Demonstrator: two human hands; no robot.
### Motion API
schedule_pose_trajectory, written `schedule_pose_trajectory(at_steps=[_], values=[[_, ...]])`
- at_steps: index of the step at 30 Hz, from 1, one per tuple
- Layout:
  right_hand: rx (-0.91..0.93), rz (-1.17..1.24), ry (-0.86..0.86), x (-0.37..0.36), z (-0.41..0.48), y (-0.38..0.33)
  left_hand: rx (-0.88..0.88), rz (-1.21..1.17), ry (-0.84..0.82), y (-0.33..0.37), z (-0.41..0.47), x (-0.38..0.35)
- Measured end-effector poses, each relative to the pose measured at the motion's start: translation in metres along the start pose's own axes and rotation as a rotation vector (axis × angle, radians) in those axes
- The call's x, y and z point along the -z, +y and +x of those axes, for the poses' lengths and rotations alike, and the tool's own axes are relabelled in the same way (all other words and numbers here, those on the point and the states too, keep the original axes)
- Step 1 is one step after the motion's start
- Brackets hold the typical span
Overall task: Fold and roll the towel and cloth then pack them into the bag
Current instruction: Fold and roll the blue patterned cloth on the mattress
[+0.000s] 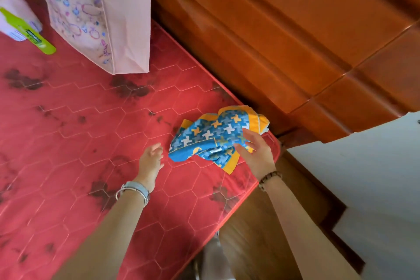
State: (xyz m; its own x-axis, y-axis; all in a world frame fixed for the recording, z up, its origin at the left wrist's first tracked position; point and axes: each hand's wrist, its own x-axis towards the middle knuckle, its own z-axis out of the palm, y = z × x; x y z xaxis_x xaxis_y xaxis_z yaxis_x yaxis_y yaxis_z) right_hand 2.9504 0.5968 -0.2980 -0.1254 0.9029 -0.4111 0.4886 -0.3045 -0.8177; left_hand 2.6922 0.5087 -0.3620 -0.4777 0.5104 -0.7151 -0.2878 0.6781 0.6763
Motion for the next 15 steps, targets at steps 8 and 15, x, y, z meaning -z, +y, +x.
schedule_pose_trajectory(at_steps=[8,15], values=[[-0.005,-0.219,-0.044,-0.028,0.075,0.058,0.138,0.170,0.114,-0.045,0.086,-0.033],[0.001,-0.416,0.040,-0.035,0.108,0.084,0.255,0.046,0.031,-0.057,0.112,-0.049]])
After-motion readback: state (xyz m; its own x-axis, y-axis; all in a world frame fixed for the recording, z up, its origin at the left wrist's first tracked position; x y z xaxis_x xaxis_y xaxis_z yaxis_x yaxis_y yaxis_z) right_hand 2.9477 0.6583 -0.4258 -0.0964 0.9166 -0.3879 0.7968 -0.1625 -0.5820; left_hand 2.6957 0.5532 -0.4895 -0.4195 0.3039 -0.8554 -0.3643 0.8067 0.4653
